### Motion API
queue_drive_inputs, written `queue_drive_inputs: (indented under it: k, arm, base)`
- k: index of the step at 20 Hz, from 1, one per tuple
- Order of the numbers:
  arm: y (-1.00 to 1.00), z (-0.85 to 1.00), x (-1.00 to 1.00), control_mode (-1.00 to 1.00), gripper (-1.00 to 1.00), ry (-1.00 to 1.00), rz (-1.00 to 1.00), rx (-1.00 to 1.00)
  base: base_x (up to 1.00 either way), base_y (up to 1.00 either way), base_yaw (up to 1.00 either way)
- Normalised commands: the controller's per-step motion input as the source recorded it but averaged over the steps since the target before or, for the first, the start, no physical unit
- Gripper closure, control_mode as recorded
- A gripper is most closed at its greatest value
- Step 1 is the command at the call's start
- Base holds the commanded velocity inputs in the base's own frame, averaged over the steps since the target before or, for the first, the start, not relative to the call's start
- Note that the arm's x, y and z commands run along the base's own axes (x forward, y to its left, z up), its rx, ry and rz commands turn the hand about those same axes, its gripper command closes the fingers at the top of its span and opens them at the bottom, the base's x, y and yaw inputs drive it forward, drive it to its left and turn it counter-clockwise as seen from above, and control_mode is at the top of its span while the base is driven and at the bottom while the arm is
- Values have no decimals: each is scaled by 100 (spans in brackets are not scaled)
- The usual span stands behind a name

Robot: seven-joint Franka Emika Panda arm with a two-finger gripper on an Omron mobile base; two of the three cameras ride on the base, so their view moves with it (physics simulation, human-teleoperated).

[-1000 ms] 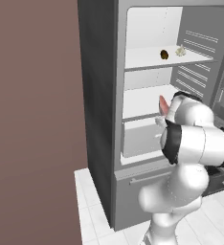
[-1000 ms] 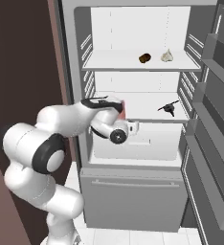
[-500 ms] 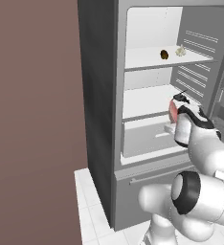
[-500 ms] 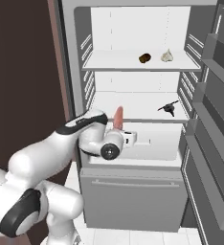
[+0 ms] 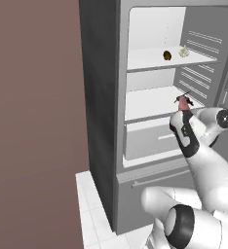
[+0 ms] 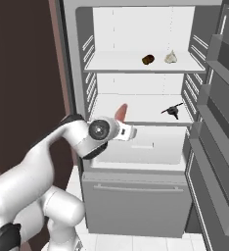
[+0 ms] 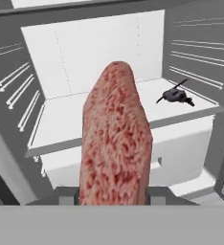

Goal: Gather the sweet potato and garlic from the fridge and place them on a tray on the dining counter. Then gather the fish and steak from the fridge and place them on the other tray.

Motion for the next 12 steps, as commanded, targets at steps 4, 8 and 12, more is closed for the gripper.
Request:
queue_drive_inputs:
  k: [4, 8, 12]
  arm:
    - [-11, 46, -51, -100, 100, 22, -7, 13]
    - [0, 0, -78, -100, 100, 13, -5, 6]
    - [0, 0, -82, -100, 100, 9, -2, 4]
  base:
    - [0, 0, 0]
    - [0, 0, 0]
    - [0, 0, 0]
